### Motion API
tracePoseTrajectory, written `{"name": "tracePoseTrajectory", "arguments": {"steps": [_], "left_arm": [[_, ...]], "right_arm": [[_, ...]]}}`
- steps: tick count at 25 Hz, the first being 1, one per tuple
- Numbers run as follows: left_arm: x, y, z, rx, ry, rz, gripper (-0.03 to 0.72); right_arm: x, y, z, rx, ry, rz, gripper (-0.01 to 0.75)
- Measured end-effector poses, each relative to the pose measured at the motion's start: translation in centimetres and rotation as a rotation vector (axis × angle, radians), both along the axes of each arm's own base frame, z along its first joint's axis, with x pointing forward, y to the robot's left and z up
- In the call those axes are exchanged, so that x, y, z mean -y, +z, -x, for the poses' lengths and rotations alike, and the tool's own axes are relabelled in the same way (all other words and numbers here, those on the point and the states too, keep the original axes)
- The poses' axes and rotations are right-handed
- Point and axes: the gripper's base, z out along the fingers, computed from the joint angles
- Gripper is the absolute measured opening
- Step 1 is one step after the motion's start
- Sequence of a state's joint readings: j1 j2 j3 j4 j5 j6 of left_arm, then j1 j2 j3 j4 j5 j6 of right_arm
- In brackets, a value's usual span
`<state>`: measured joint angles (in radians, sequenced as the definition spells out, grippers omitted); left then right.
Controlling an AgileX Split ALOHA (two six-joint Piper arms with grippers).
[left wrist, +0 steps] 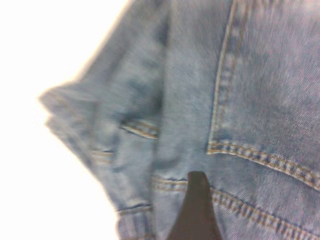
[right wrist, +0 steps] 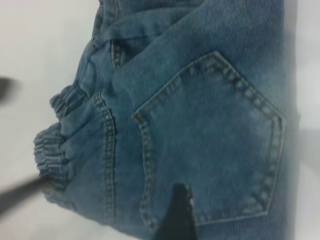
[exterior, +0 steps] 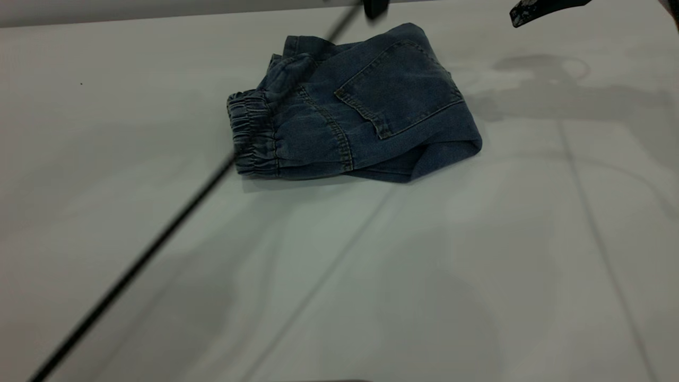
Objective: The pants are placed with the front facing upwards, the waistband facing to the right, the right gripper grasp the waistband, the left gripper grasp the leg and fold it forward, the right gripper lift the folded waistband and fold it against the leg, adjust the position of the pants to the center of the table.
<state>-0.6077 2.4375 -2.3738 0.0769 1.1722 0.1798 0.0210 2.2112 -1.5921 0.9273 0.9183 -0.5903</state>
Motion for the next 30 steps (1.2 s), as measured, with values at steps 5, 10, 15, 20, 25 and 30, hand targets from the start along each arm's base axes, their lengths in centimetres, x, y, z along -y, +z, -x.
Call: {"name": "tracePoseTrajectory", "arguments": {"steps": [5,10,15,20,25,30], "left_arm": [[-2.2,5.4,0.1,0.127,0.035,-0.002,0.557],[-5.3,12.6,1.4,0.252,0.107,0.069,0.557],[-7.6,20.1,4.9,0.378,0.138,0.177,0.557],[-10.2,24.9,9.2,0.440,0.158,0.238,0.557],[-13.5,26.6,14.5,0.432,0.164,0.238,0.557],[-17.5,28.5,21.1,0.462,0.196,0.292,0.557]], "right_arm": [[0.1,2.2,0.9,0.005,0.056,0.007,0.591],[0.1,8.6,2.9,0.089,0.108,0.022,0.591],[-0.1,18.1,8.0,0.215,0.176,0.005,0.591],[0.2,26.7,15.1,0.409,0.160,0.040,0.591],[0.9,31.5,23.2,0.542,0.091,0.102,0.591],[1.2,32.1,32.4,0.631,0.051,0.111,0.591]]}}
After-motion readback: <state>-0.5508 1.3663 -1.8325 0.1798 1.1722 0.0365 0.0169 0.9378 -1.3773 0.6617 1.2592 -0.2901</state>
